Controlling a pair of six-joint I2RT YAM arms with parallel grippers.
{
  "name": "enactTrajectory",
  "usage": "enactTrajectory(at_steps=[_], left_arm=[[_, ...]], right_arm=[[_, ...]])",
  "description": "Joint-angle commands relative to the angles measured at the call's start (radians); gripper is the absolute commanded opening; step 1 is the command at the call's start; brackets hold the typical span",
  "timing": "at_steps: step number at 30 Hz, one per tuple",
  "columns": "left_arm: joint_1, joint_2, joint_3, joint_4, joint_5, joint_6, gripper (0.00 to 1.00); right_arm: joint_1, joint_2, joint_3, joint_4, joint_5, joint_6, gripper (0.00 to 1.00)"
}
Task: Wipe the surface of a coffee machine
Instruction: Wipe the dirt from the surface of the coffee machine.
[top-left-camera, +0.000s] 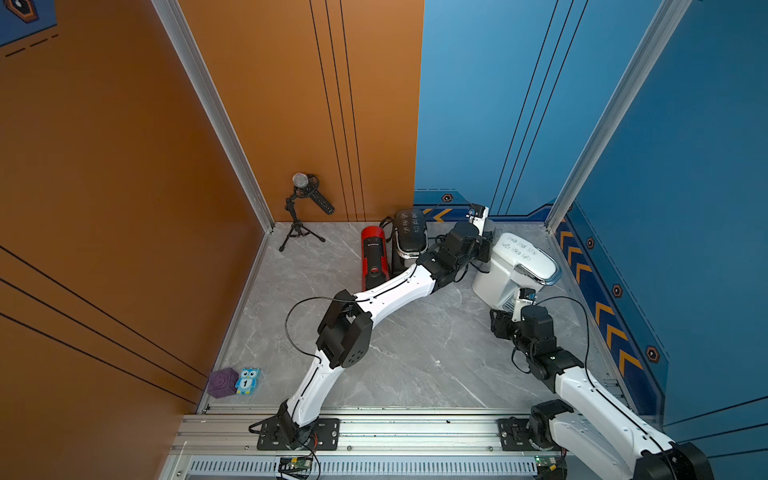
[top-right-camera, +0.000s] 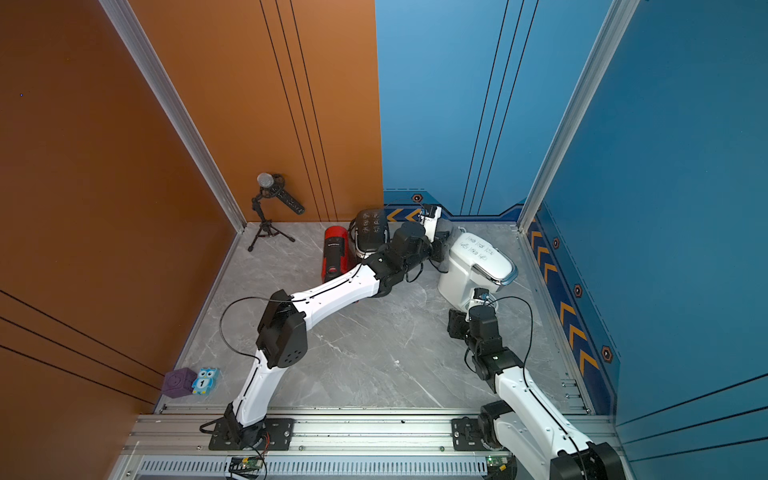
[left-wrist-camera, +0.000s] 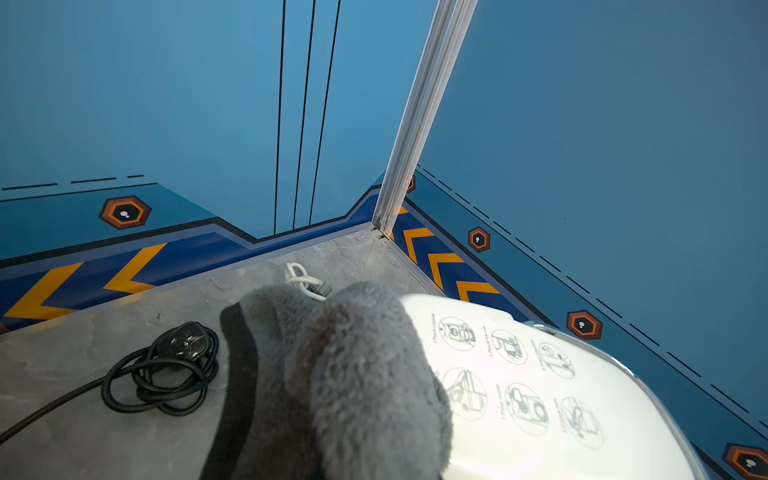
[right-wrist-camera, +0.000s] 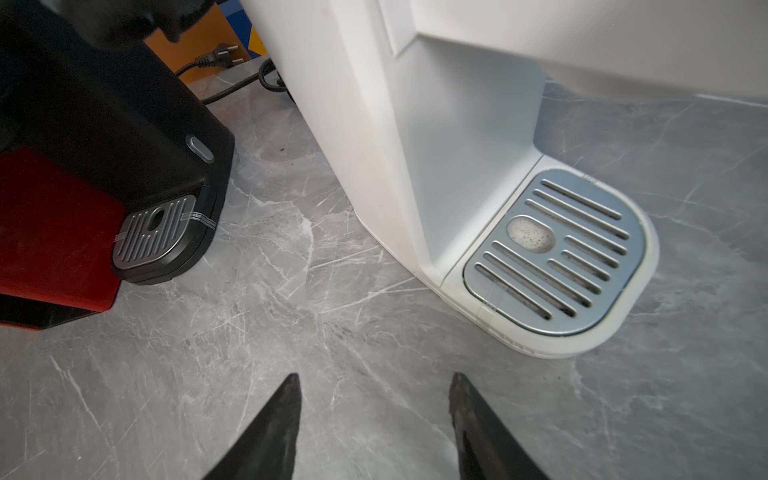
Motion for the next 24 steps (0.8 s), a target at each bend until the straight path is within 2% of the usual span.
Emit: enactTrajectory(at_steps=[1,10,16,24], left_arm=[[0.003,0.053,-0.038,-0.005,0.025,-0.035,0.00],[0.022,0.128,-0.090,-0.004,0.049,-0.108,0.00],[0.020,0.178,-0.086,-0.004,0.144,-0.155,0.00],[0.029,0.114,-0.162,-0.007,0.142,-0.133,0.00]], right_arm=[[0.006,-0.002,0.025,-0.004,0.031,-0.006,0.58],[0.008,0.004,0.026,-0.001,0.029,-0.007,0.58],[0.008,0.009,0.029,0.001,0.033,-0.007,0.58],[0.008,0.007,0.026,0.004,0.031,-0.006,0.58]])
